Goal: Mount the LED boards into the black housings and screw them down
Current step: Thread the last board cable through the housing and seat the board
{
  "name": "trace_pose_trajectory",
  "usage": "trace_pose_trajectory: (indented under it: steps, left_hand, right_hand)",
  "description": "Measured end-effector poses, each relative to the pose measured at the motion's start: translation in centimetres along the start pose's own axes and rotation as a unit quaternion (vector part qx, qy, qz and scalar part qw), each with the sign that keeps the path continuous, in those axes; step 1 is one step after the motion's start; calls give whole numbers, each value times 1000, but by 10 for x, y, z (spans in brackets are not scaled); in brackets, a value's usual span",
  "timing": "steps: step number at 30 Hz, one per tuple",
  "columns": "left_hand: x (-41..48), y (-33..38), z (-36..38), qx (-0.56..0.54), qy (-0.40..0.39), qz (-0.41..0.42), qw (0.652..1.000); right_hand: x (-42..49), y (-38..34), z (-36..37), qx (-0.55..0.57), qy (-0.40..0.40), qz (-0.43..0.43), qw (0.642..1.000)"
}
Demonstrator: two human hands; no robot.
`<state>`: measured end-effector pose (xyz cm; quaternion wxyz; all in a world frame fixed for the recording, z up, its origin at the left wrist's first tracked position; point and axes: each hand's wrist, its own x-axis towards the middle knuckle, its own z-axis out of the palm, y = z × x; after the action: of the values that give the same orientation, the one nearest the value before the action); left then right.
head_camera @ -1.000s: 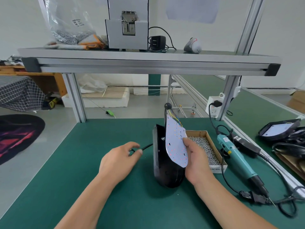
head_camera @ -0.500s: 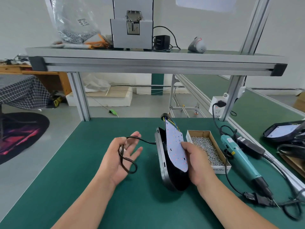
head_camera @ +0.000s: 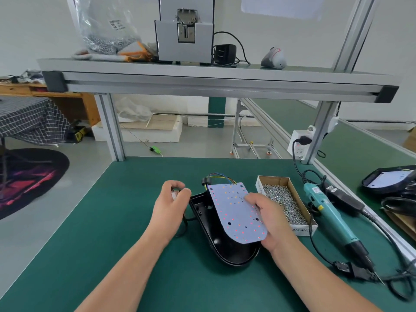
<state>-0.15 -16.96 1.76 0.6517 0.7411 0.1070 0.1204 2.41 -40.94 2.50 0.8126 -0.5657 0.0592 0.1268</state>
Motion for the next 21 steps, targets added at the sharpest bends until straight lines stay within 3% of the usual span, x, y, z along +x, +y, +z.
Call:
trace_pose_trajectory:
  steps: [10,15,21]
  left_hand:
    - [5,7,-14,92,-85,-37,991]
    - [7,8,-23,51,-105,-64,991]
    - [9,8,-30,64,-116,-41,990]
  right_hand:
    - [-2,-14,-8,-70,-46,15,996]
    - [-2,-11,-3,-41,-12,14,999]
    - [-2,-9,-2,25,-7,21,999]
